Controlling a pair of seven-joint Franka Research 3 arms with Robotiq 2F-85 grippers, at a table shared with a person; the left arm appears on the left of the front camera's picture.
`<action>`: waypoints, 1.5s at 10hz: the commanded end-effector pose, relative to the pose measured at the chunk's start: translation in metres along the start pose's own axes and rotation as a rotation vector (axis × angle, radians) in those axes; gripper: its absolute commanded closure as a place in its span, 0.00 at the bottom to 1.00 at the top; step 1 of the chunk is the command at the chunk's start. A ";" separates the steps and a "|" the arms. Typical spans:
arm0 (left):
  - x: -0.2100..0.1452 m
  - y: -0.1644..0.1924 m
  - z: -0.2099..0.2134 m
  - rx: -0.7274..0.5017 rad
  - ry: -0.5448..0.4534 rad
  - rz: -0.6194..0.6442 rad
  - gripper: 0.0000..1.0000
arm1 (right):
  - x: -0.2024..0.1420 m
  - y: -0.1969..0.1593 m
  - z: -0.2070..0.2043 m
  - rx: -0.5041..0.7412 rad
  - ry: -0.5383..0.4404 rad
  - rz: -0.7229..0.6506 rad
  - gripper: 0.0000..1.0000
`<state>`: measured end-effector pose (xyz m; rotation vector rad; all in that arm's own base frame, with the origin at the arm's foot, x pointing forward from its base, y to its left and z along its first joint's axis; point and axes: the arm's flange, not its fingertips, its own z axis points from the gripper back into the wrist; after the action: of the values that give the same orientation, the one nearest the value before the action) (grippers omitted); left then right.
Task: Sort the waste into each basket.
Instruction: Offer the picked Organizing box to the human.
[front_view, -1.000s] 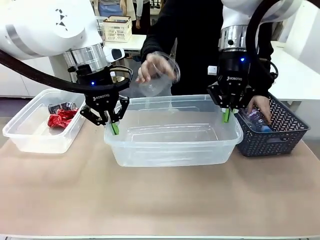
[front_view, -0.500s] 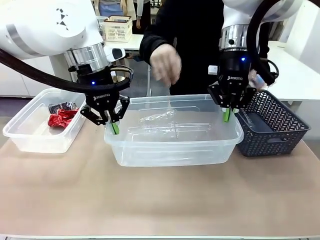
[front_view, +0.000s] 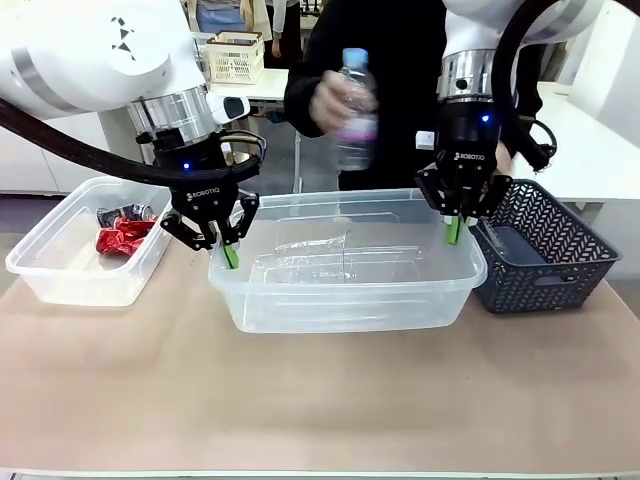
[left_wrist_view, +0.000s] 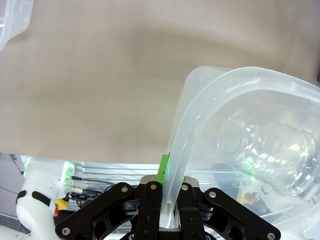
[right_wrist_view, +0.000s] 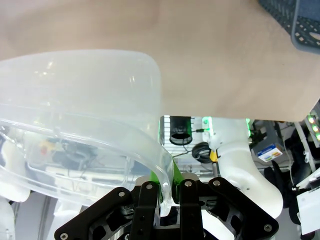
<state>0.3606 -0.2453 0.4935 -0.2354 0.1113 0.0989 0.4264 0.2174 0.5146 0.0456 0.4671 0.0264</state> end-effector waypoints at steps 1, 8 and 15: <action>0.004 0.001 0.005 -0.007 -0.018 0.031 0.96 | -0.003 0.002 0.003 -0.003 0.009 0.016 0.94; 0.004 0.001 0.005 -0.007 -0.018 0.031 0.96 | -0.003 0.002 0.003 -0.003 0.009 0.016 0.94; 0.004 0.001 0.005 -0.007 -0.018 0.031 0.96 | -0.003 0.002 0.003 -0.003 0.009 0.016 0.94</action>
<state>0.3606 -0.2453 0.4934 -0.2348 0.1114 0.0988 0.4265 0.2174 0.5146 0.0455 0.4674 0.0265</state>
